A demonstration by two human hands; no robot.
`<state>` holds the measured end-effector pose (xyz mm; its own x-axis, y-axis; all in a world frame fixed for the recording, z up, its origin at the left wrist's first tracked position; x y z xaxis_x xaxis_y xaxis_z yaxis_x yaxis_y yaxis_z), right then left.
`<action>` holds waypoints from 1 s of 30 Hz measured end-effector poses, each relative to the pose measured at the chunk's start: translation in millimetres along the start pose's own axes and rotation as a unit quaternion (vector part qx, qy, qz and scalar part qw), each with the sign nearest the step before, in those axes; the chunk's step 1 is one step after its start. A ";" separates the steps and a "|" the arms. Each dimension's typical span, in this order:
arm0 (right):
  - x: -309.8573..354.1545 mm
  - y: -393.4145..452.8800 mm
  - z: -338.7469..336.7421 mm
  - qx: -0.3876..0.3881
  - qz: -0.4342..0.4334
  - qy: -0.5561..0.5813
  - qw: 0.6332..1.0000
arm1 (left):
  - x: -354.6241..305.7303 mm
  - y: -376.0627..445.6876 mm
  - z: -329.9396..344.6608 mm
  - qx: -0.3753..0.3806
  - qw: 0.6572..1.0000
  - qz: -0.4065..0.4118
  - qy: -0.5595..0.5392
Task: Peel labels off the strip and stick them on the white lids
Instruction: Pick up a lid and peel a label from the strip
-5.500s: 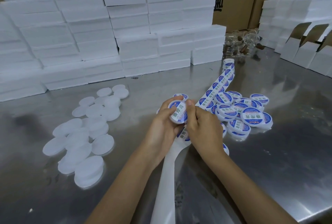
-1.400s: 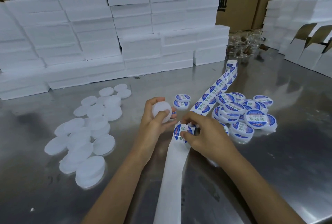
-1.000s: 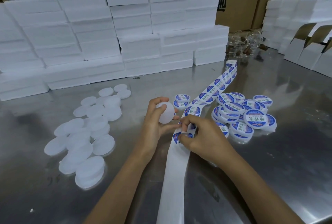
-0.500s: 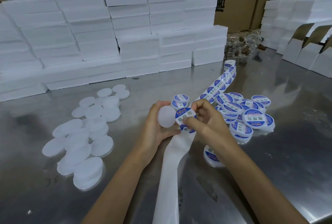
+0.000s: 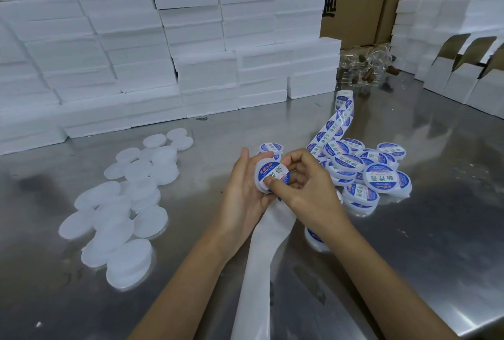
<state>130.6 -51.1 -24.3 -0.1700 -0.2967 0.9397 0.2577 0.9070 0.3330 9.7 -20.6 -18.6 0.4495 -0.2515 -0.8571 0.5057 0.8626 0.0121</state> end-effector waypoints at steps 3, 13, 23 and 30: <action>-2.1 0.0 0.1 -0.007 -0.008 -0.018 1.000 | 2.0 -0.7 2.7 0.006 1.000 0.005 0.014; -2.1 -5.4 -0.8 -0.066 -0.074 -0.192 0.976 | -3.2 -5.8 3.7 -0.044 0.999 -0.010 -0.024; -7.4 -4.8 -4.1 -0.058 -0.104 -0.318 0.941 | -4.3 -10.8 10.9 -0.002 0.994 -0.039 -0.100; -8.0 -6.7 -3.8 -0.048 -0.084 -0.330 0.939 | -1.7 -11.8 20.7 -0.010 0.994 -0.035 -0.107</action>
<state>133.8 -56.0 -33.8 -0.7598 -0.1560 0.6312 0.2530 0.8233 0.5080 18.3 -39.5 -6.6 0.5614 -0.3968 -0.7262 0.5268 0.8481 -0.0562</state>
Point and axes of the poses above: each hand's wrist, its own y-axis towards the middle knuckle, its own z-axis out of the palm, x = y × z, the point moved 1 cm from there along y, towards the middle knuckle, and after that the axes turned 1 degree about x, right-handed, at the moved point
